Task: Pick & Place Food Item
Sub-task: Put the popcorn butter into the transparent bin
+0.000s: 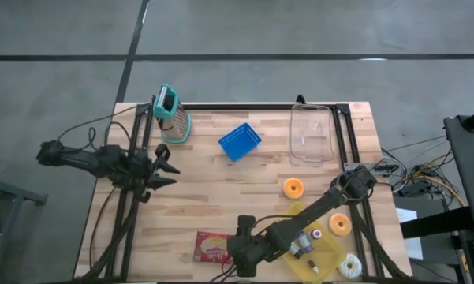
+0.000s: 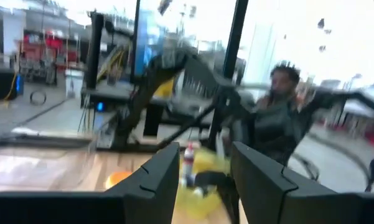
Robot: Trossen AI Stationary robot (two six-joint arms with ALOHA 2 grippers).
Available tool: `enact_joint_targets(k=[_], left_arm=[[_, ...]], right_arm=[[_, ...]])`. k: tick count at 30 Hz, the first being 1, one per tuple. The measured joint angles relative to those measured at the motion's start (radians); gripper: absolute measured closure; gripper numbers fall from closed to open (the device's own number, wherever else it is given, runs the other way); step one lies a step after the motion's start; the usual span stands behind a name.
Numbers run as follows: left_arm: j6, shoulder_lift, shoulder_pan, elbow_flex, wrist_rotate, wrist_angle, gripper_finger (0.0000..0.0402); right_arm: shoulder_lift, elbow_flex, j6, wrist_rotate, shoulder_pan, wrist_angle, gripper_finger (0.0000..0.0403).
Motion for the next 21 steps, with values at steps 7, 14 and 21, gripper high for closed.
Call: enact_joint_targets(k=[7, 14, 21], left_arm=[[-0.001, 0.271, -0.002, 0.079, 0.031, -0.046, 0.025], [-0.03, 0.453, -0.035, 0.108, 0.251, -0.119, 0.025], [-0.141, 0.58, -0.169, 0.099, 0.061, -0.107, 0.025]], right_arm=[[-0.001, 0.0, 0.055, 0.0, 0.0, -0.017, 0.0199], [-0.002, 0.0, 0.175, 0.0, 0.017, -0.144, 0.0199], [-0.002, -0.001, 0.25, 0.016, 0.07, -0.109, 0.0199]])
